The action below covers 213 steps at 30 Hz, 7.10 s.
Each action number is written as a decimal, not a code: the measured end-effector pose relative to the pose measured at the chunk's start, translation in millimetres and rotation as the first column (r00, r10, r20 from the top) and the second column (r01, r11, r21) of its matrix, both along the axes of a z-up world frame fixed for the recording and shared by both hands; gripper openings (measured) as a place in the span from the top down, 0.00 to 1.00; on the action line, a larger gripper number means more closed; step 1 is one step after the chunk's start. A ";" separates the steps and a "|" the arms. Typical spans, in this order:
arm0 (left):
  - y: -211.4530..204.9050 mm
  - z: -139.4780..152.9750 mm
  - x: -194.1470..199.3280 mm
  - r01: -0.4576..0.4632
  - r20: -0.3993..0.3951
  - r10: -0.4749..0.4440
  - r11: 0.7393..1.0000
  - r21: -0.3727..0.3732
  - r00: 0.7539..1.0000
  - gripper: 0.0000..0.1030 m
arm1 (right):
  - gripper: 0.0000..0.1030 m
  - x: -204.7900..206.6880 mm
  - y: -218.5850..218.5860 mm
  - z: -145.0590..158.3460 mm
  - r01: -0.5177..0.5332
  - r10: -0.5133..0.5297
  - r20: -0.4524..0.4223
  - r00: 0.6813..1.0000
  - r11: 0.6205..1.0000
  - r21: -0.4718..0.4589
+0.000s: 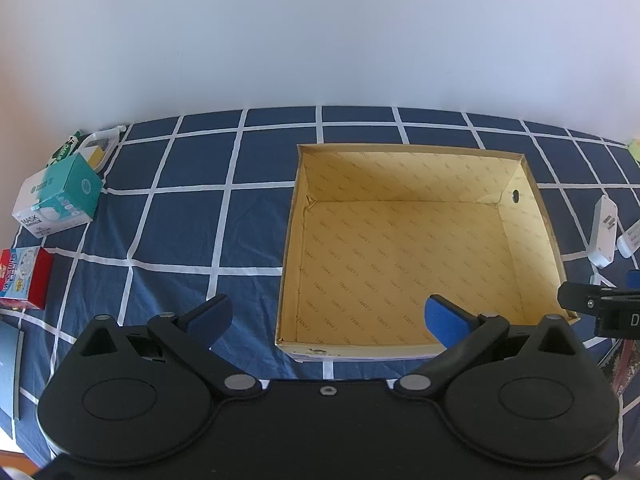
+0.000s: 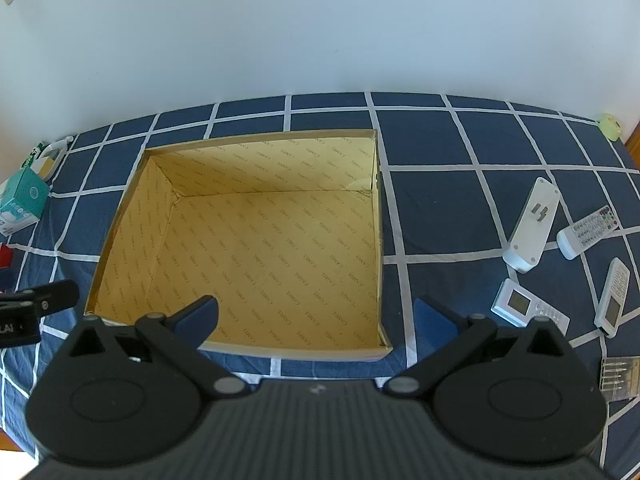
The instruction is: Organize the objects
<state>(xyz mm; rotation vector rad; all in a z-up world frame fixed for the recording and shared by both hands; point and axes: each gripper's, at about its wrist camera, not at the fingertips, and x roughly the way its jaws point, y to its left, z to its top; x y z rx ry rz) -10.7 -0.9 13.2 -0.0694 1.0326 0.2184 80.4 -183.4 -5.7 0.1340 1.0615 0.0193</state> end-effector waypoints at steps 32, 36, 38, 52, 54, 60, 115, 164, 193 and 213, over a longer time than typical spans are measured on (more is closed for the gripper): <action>-0.3 3.0 -4.1 -0.043 0.006 0.043 0.999 -0.004 0.999 0.00 | 0.00 -3.6 -1.2 4.8 0.005 -0.005 0.005 1.000 1.000 0.002; -1.4 4.1 -5.2 -0.049 0.008 0.049 0.999 -0.004 0.999 0.00 | 0.00 -3.9 -1.4 6.0 0.006 -0.006 0.006 1.000 1.000 0.002; -1.5 4.2 -5.6 -0.053 0.008 0.053 0.999 -0.004 0.999 0.00 | 0.00 -4.0 -1.6 6.0 0.005 -0.005 0.006 1.000 1.000 0.002; 0.5 4.7 -8.0 -0.076 0.010 0.076 0.997 -0.006 0.997 0.00 | 0.00 -4.5 -1.4 6.5 0.004 -0.004 0.006 1.000 1.000 0.001; 0.7 4.7 -8.0 -0.080 0.009 0.080 0.997 -0.006 0.997 0.00 | 0.00 -4.6 -1.3 6.7 0.005 -0.005 0.006 1.000 1.000 0.000; 0.7 4.4 -8.5 -0.089 0.010 0.089 0.996 -0.003 0.996 0.00 | 0.00 -4.9 -1.3 7.1 0.005 -0.005 0.006 1.000 1.000 0.001; -137.1 -8.6 21.9 0.169 -0.036 -0.171 0.985 -0.045 0.985 0.00 | 0.00 -99.2 -119.7 5.4 0.379 -0.380 0.009 0.925 0.924 0.042; -313.6 -170.8 246.6 0.346 -0.369 -0.408 0.911 -0.225 0.835 0.00 | 0.06 -7.3 -334.3 -152.0 0.604 -0.517 -0.361 0.776 0.774 0.190; -326.2 -200.1 265.4 0.310 -0.382 -0.436 0.885 -0.348 0.815 0.26 | 0.37 20.4 -331.0 -181.6 0.566 -0.444 -0.429 0.787 0.797 0.212; -322.8 -178.0 252.5 0.275 -0.372 -0.385 0.908 -0.317 0.844 0.35 | 0.40 25.4 -313.4 -174.0 0.517 -0.412 -0.389 0.824 0.827 0.220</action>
